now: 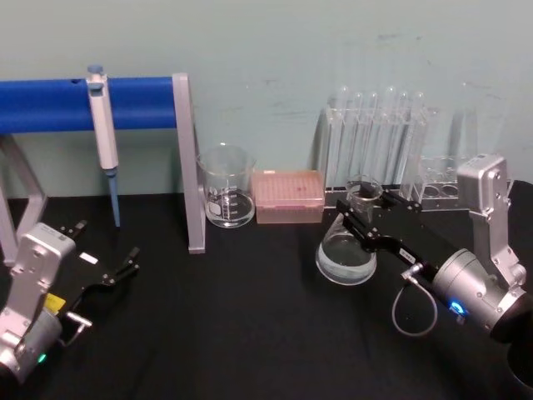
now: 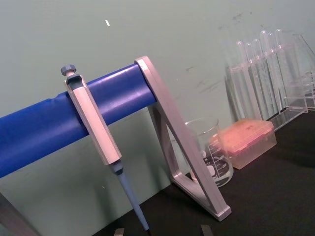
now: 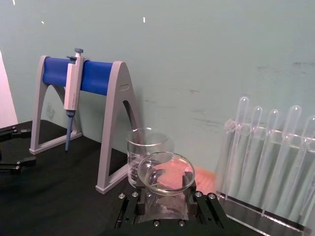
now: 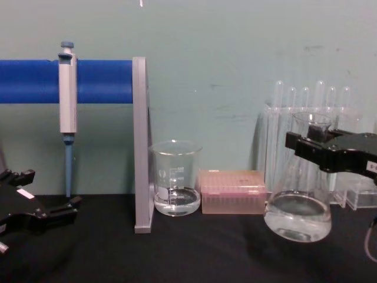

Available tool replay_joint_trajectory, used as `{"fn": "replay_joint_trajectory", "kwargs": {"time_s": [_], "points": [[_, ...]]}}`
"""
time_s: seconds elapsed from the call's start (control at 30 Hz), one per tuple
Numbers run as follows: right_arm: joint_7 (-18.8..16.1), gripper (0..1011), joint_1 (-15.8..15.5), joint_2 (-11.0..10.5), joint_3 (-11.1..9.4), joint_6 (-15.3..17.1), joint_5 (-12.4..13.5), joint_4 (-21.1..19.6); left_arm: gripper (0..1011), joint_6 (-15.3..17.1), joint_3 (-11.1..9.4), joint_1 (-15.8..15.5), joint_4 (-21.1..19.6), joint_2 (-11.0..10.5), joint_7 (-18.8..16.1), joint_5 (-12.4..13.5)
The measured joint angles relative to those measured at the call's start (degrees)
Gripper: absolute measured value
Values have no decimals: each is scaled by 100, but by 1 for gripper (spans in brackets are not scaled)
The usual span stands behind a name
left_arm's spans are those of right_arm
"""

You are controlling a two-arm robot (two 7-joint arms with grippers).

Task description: Grasp the erlenmeyer flask with one hand, shake it three times, then place it back.

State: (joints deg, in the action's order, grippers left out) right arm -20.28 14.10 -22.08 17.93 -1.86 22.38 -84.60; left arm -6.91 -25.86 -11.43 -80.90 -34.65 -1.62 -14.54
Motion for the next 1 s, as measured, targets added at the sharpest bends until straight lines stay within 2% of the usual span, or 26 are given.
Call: {"fn": "replay_joint_trajectory", "kwargs": {"time_s": [0.3,0.53,0.73,1.0], "points": [[-106,457,-35,23,-69,17,-57,-32,1001,0,0,0,0,0,0,0],[-332,457,2,12,-27,0,-65,-22,1001,0,0,0,0,0,0,0],[-736,457,103,-56,177,-65,-34,8,1001,0,0,0,0,0,0,0],[-1292,457,211,-175,552,-176,89,-28,1001,0,0,0,0,0,0,0]]}}
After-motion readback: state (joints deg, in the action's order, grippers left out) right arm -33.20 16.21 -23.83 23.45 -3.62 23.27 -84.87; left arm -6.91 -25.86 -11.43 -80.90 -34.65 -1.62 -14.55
